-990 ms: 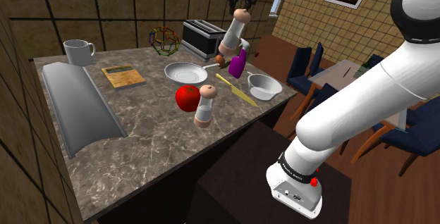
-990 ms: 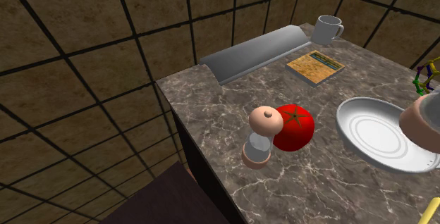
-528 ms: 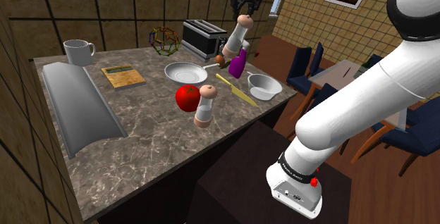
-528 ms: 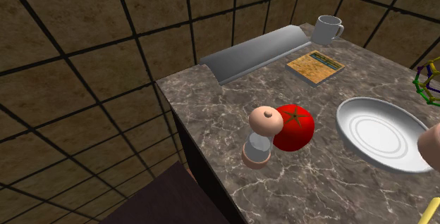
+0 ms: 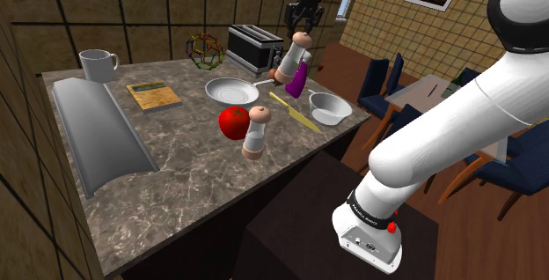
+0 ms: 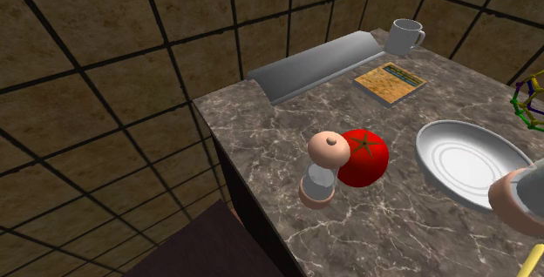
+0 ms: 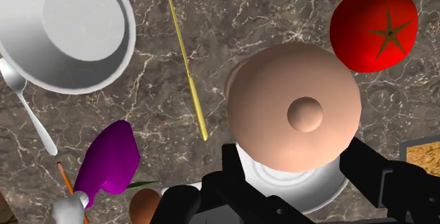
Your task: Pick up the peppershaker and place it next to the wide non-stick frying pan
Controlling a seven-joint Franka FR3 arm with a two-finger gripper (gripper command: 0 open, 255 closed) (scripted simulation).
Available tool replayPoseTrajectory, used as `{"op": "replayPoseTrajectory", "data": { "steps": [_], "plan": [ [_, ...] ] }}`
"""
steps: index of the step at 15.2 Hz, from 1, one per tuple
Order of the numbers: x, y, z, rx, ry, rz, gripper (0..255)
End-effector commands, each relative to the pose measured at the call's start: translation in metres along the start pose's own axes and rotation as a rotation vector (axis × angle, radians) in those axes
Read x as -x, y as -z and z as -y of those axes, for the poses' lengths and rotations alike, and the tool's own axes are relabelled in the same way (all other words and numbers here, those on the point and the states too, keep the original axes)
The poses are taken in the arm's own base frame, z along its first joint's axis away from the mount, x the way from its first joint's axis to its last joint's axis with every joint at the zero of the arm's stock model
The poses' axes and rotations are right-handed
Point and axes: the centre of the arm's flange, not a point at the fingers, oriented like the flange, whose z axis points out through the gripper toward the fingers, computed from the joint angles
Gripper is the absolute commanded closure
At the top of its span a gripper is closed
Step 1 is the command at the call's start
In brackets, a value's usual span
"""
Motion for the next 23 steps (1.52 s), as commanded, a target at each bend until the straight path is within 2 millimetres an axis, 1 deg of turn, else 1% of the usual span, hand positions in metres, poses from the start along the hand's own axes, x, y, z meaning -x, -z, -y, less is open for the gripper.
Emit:
{"op": "replayPoseTrajectory", "data": {
  "steps": [1, 23],
  "plan": [
    [0.001, -0.010, 0.000, 0.000, 0.000, -0.001, 255],
    [0.012, -0.125, 0.004, 0.000, 0.000, -0.001, 255]
  ]
}}
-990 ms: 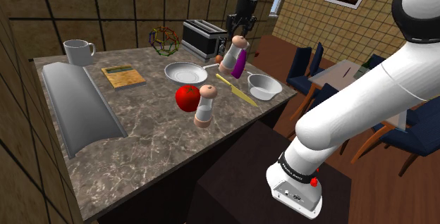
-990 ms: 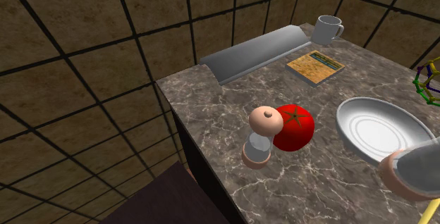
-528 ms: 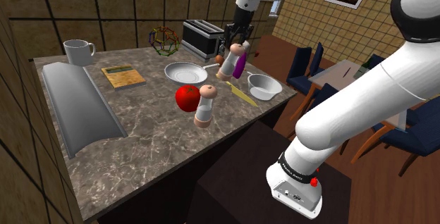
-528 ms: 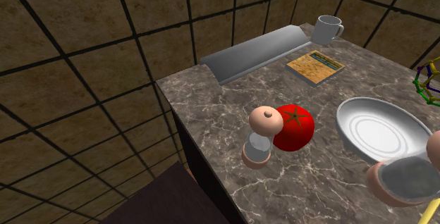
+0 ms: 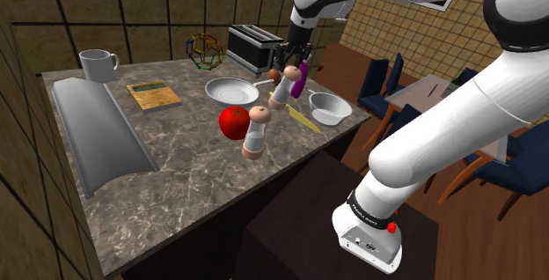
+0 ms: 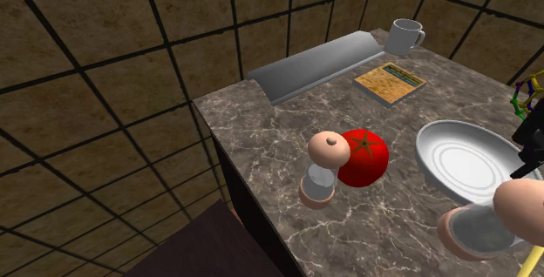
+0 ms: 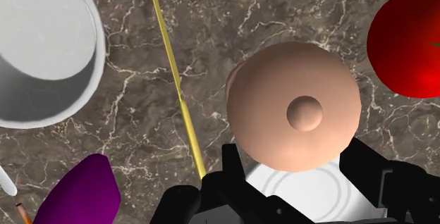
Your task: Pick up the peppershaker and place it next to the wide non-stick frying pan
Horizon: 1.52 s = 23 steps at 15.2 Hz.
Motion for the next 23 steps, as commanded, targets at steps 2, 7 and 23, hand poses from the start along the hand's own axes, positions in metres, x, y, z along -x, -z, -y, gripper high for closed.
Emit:
{"op": "replayPoseTrajectory", "data": {
  "steps": [2, 7, 23],
  "plan": [
    [0.001, -0.016, -0.001, 0.000, 0.000, -0.001, 255],
    [0.003, -0.043, 0.000, 0.000, 0.000, -0.001, 255],
    [0.005, -0.067, 0.001, 0.000, 0.000, -0.001, 0]
  ]
}}
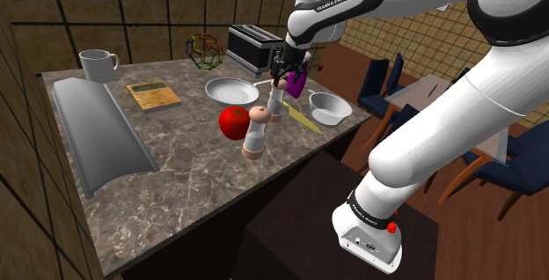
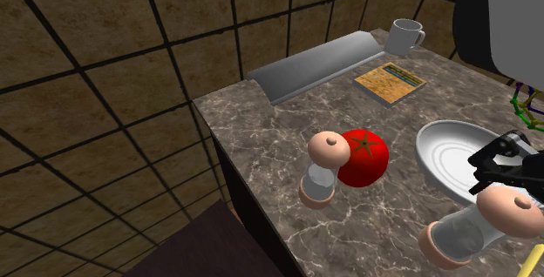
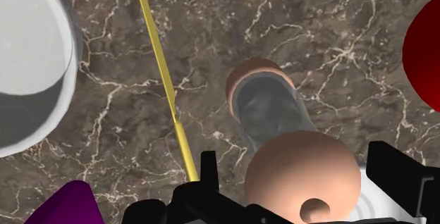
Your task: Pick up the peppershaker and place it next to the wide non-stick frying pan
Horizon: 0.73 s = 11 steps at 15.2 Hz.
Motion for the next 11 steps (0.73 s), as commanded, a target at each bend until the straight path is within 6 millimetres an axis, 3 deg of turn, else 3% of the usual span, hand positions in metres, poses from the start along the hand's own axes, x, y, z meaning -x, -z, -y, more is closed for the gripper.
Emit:
{"op": "replayPoseTrajectory", "data": {
  "steps": [1, 2, 6, 11],
  "plan": [
    [0.000, 0.000, 0.000, 0.000, 0.000, 0.000, 0],
    [0.000, 0.000, 0.000, 0.000, 0.000, 0.000, 0],
    [0.000, 0.050, 0.000, 0.000, 0.000, 0.000, 0],
    [0.000, 0.050, 0.000, 0.000, 0.000, 0.000, 0]
  ]
}}
